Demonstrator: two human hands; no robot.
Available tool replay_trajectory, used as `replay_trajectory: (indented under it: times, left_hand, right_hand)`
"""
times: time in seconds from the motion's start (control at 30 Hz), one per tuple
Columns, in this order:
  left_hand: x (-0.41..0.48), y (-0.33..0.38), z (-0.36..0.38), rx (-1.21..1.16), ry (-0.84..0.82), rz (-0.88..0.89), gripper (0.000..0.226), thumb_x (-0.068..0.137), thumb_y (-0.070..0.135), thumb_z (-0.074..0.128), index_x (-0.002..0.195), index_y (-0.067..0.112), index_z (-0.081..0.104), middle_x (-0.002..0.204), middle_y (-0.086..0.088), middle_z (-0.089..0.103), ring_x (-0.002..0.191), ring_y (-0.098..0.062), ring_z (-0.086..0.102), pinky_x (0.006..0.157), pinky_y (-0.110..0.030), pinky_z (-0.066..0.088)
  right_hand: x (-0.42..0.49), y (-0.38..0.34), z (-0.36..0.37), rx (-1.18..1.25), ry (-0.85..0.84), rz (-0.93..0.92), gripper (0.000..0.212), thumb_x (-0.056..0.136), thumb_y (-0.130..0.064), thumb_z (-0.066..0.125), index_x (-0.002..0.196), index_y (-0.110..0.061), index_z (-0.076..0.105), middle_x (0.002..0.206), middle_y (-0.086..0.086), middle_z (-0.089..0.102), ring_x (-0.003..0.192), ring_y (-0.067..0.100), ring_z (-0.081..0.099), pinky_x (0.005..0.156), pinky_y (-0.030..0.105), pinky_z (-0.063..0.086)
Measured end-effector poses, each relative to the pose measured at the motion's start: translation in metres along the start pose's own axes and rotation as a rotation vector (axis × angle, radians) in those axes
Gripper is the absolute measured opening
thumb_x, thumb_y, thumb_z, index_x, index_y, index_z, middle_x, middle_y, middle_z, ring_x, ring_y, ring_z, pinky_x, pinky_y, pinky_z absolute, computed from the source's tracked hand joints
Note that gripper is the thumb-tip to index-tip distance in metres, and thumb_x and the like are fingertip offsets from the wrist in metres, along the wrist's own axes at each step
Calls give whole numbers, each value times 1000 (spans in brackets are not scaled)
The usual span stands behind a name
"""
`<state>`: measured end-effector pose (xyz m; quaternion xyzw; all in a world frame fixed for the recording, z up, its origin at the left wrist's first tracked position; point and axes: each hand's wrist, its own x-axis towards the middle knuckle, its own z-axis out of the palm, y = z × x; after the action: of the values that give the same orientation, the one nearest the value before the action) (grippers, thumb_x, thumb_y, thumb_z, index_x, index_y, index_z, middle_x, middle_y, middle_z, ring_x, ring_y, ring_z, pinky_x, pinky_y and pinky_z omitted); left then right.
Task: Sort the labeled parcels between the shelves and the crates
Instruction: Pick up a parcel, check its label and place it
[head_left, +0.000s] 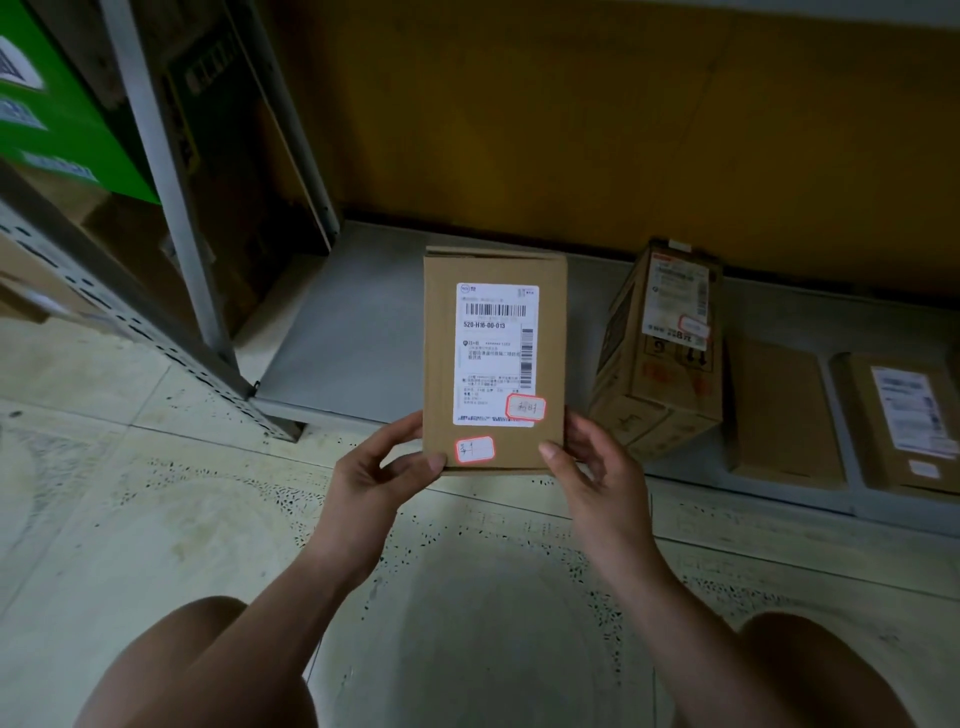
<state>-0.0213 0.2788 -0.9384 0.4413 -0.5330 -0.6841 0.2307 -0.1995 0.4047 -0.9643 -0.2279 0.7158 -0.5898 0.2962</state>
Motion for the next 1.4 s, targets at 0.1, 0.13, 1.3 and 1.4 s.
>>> replay_trajectory:
  times: [0.1, 0.13, 1.3, 1.4]
  left_hand:
    - [-1, -6, -3, 4, 1, -24, 47, 87, -1, 70, 130, 18, 65, 122, -3, 73, 107, -24, 73, 107, -46, 49]
    - [0, -9, -4, 3, 1, -30, 46, 87, -1, 70, 130, 17, 65, 123, -5, 72, 108, -25, 72, 107, -47, 49]
    - [-178, 245, 174, 784, -854, -351, 47, 66, 45, 82, 111, 37, 68, 105, 20, 74, 97, -9, 71, 97, -49, 53]
    - [-194, 235, 220, 857, -926, -322, 41, 71, 42, 80, 109, 40, 67, 104, 22, 74, 96, -8, 71, 96, -49, 52]
  right_hand:
    - [-3, 3, -3, -13, -20, 22, 40, 91, -14, 71, 129, -24, 64, 116, -12, 73, 110, 4, 67, 100, 34, 52]
    - [-3, 5, -2, -15, -25, 28, 41, 90, -14, 71, 129, -25, 64, 116, -11, 73, 110, 4, 67, 99, 34, 52]
    - [-262, -227, -206, 138, 272, 819, 36, 84, -13, 78, 117, -16, 62, 88, 4, 74, 76, 18, 72, 71, 35, 57]
    - [-290, -221, -241, 299, 361, 833, 33, 85, -9, 76, 116, -11, 64, 88, 6, 75, 79, 19, 73, 76, 37, 58]
